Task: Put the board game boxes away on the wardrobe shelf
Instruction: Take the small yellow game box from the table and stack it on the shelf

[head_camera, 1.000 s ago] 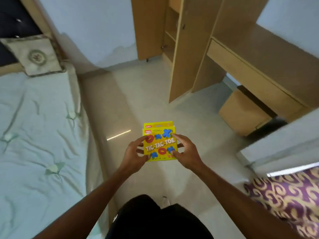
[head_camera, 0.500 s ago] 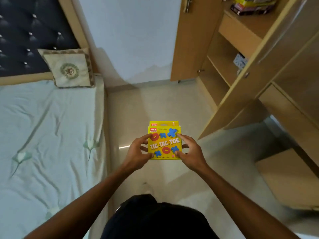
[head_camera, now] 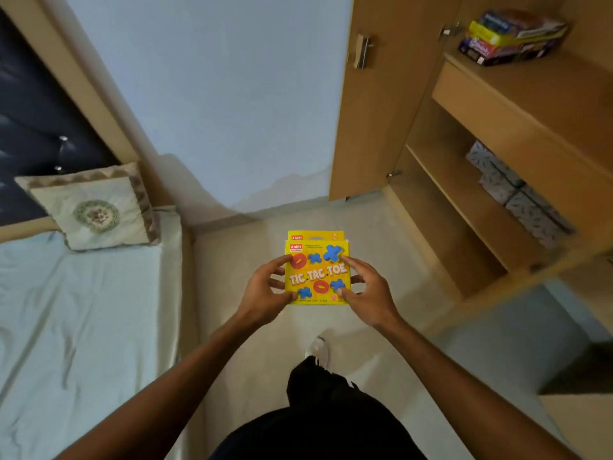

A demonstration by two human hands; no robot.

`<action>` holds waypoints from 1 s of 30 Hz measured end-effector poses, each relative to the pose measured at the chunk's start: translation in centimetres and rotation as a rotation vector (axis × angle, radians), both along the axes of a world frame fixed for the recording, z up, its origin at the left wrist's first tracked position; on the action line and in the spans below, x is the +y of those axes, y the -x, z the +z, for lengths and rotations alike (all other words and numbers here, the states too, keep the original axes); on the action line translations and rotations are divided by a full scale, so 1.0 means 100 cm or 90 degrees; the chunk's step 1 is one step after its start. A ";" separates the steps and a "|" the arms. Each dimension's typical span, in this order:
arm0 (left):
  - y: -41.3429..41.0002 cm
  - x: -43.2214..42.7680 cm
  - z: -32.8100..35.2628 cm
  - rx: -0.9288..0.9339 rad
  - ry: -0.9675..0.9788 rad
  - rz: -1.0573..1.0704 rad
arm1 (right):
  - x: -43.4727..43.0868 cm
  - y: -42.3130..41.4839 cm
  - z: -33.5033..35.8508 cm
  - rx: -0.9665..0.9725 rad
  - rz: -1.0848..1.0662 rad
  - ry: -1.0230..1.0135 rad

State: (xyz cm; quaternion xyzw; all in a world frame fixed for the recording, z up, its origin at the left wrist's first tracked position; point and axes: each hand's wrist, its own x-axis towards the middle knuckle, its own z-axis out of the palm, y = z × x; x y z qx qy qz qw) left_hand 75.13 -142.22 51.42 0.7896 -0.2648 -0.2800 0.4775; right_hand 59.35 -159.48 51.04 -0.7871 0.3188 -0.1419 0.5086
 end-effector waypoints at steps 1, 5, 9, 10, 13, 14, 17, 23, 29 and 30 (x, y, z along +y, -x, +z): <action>-0.016 -0.016 0.002 0.006 -0.002 0.007 | -0.017 -0.018 0.001 0.004 0.003 -0.002; -0.094 -0.091 0.011 -0.003 0.006 0.024 | -0.093 -0.099 0.011 -0.010 0.007 0.003; -0.154 -0.164 0.020 -0.022 -0.003 0.002 | -0.162 -0.159 0.019 -0.022 -0.003 0.009; -0.167 -0.184 0.022 -0.027 -0.003 -0.010 | -0.180 -0.171 0.022 -0.028 -0.007 0.016; -0.208 -0.253 0.022 -0.034 0.001 -0.050 | -0.240 -0.202 0.022 -0.032 -0.043 0.036; -0.219 -0.274 0.021 -0.037 0.007 -0.066 | -0.257 -0.209 0.021 -0.031 -0.056 0.041; -0.256 -0.362 0.025 -0.030 0.026 -0.130 | -0.325 -0.229 0.022 -0.037 -0.127 0.044; -0.289 -0.524 0.043 -0.021 0.056 -0.298 | -0.435 -0.233 0.039 -0.056 -0.297 0.042; -0.269 -0.674 0.076 0.026 0.087 -0.456 | -0.538 -0.204 0.062 -0.061 -0.433 0.135; -0.267 -0.693 0.082 0.026 0.100 -0.469 | -0.555 -0.200 0.065 -0.064 -0.431 0.155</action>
